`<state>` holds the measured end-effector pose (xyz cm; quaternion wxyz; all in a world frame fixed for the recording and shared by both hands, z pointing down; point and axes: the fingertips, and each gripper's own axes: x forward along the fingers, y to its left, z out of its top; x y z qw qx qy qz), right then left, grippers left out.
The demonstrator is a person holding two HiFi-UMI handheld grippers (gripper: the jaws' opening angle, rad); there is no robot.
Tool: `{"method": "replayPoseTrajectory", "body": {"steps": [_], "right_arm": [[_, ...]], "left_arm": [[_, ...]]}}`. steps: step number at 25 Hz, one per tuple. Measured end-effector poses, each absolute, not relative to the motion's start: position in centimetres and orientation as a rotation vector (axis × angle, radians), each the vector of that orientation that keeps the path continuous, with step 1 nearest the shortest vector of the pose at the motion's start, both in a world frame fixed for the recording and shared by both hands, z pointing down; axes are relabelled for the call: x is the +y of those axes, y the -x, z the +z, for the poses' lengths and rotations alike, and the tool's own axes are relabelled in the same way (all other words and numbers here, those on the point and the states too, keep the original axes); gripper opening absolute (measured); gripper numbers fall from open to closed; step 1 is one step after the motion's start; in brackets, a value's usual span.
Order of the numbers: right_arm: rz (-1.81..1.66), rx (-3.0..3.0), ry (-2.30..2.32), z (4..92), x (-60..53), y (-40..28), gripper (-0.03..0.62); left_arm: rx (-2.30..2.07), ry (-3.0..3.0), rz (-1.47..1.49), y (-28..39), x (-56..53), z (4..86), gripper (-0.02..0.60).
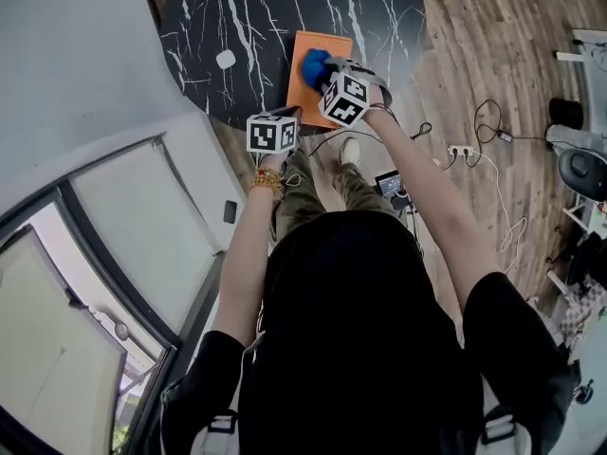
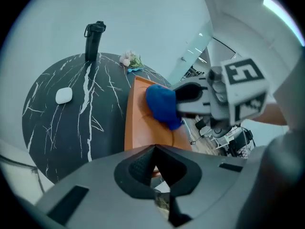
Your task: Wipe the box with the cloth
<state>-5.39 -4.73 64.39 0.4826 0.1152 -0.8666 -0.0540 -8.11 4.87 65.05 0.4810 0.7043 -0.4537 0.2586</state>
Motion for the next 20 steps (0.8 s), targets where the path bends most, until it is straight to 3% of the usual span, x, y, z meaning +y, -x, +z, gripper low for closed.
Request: {"method": "replayPoseTrajectory", "body": {"steps": [4,8,12,17,20], "right_arm": [[-0.136,-2.160,-0.231,64.7,0.3,3.7,0.086],[0.076,-2.150,-0.491,64.8,-6.1,-0.7,0.083],[0.082,-2.109,-0.525,64.5,-10.4,2.5,0.084],[-0.134,-2.141,-0.249,64.8,-3.6,9.9,0.075],[-0.093,-2.132,-0.230,65.2,-3.7,7.9,0.075]], "left_arm": [[-1.108,-1.703,0.628,8.1,5.1,65.2,0.000],[-1.108,-1.739,0.712,8.0,4.9,65.0,0.000],[-1.087,-1.749,0.779,7.8,4.9,65.0,0.000],[-1.041,-1.729,0.771,8.1,4.9,65.2,0.000],[-1.036,-1.741,0.776,7.8,5.1,65.4,0.000]]}}
